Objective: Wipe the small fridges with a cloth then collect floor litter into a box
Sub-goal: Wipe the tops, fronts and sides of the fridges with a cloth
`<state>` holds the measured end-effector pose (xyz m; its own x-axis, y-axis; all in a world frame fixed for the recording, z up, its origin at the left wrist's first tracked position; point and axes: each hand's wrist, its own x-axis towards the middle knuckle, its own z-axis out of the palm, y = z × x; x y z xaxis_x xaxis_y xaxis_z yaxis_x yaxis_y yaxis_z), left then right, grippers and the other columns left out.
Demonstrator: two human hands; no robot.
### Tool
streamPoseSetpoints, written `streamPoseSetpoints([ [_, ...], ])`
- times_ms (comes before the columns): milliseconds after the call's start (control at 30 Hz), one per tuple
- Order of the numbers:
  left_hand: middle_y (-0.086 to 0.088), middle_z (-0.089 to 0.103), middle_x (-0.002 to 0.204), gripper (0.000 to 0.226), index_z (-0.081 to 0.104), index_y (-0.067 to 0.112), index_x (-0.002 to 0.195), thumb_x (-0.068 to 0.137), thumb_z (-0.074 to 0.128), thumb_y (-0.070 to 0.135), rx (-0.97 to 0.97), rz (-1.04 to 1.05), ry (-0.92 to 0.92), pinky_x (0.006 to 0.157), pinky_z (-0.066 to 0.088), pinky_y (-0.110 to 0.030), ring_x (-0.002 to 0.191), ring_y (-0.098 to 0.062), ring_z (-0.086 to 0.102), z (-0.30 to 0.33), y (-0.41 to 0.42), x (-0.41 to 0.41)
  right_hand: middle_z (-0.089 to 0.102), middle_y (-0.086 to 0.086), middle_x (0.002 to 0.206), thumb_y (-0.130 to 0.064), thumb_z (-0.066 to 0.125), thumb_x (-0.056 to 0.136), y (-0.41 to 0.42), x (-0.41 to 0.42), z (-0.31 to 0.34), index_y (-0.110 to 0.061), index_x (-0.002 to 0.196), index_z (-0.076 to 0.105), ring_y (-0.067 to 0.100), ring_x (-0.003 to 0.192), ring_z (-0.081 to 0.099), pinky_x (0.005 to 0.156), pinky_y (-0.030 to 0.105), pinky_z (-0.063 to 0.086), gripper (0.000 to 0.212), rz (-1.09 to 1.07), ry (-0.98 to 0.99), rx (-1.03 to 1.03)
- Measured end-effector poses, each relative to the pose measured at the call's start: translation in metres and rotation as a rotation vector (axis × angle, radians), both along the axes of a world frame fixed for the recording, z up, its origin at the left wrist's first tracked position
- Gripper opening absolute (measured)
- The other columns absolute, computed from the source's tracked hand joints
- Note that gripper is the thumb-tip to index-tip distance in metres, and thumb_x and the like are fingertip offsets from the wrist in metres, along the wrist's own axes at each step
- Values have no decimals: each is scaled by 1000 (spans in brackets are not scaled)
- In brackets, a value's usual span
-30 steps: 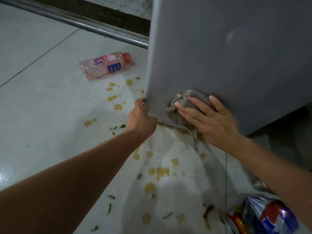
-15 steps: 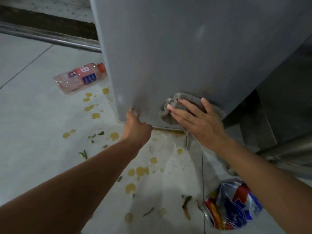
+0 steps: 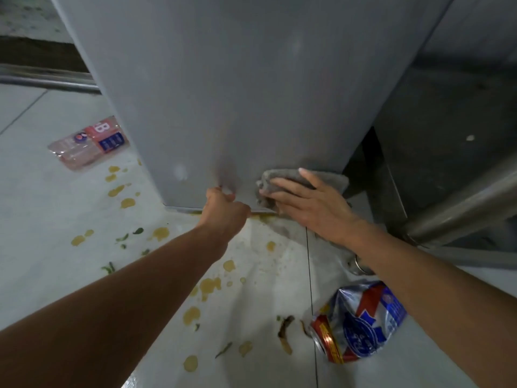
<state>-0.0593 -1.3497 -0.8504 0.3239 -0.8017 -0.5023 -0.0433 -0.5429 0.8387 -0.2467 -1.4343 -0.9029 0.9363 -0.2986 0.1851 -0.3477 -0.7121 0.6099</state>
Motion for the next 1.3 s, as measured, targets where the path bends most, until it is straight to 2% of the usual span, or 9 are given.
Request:
streamPoseSetpoints([
  [167,-3,44,130,57,30,11,136,85,53,-1,22,-24,-12,103,40,-41,114,-22,46,1,-4,-11,33,-5,152,-5,74,58,9,-8,-16,-22,139,44,22,143,23,117,43,-3,88,-98,38,24],
  [267,-4,44,138,57,35,11,136,84,56,0,26,-82,-73,96,42,-36,116,-23,46,4,-3,-9,-3,-6,159,-16,63,76,9,-12,-28,-21,148,3,23,142,-22,111,45,-26,94,-123,265,46],
  [333,-3,46,135,53,40,14,131,83,56,2,11,-117,-119,92,42,-34,116,-23,47,6,-3,-6,2,-8,158,-20,66,74,7,-11,-23,-17,146,-2,23,144,-18,112,45,-22,99,-125,270,1],
  [433,1,49,130,49,44,16,127,82,57,2,-34,-165,-158,91,43,-33,114,-21,49,12,-3,-4,38,-7,143,-14,77,56,13,-2,-3,-20,132,50,21,131,26,108,42,17,81,-102,3,54],
  [533,3,50,126,49,45,17,127,82,57,2,-73,-207,-198,86,44,-31,109,-17,52,18,-4,-6,36,-8,130,-22,74,60,16,3,21,-29,101,68,23,116,36,85,39,29,42,-156,-412,-12],
  [767,0,53,122,47,47,17,125,82,55,2,-104,-243,-274,91,50,-35,108,-19,54,22,-8,-11,34,5,129,-9,60,87,28,28,-3,-16,104,50,32,120,36,105,37,40,21,-453,-1200,-8],
  [967,-2,55,121,46,50,16,122,78,58,1,-86,-270,-289,93,49,-38,109,-22,55,15,-11,-2,35,23,138,0,64,78,35,28,-20,4,119,43,39,117,48,89,28,39,47,-1090,-1476,559],
  [1100,-13,61,106,36,56,9,106,72,53,-3,-128,-281,-296,77,49,-36,98,-31,59,8,-16,1,41,26,132,12,55,71,32,20,4,6,112,46,28,121,43,99,0,25,43,-755,-1633,419],
  [1300,-7,62,105,33,55,12,105,76,53,-4,-140,-258,-271,91,51,-43,101,-26,60,-4,-16,-6,38,29,132,11,50,83,30,42,-7,11,131,30,35,118,47,92,3,34,52,-855,-1778,632],
])
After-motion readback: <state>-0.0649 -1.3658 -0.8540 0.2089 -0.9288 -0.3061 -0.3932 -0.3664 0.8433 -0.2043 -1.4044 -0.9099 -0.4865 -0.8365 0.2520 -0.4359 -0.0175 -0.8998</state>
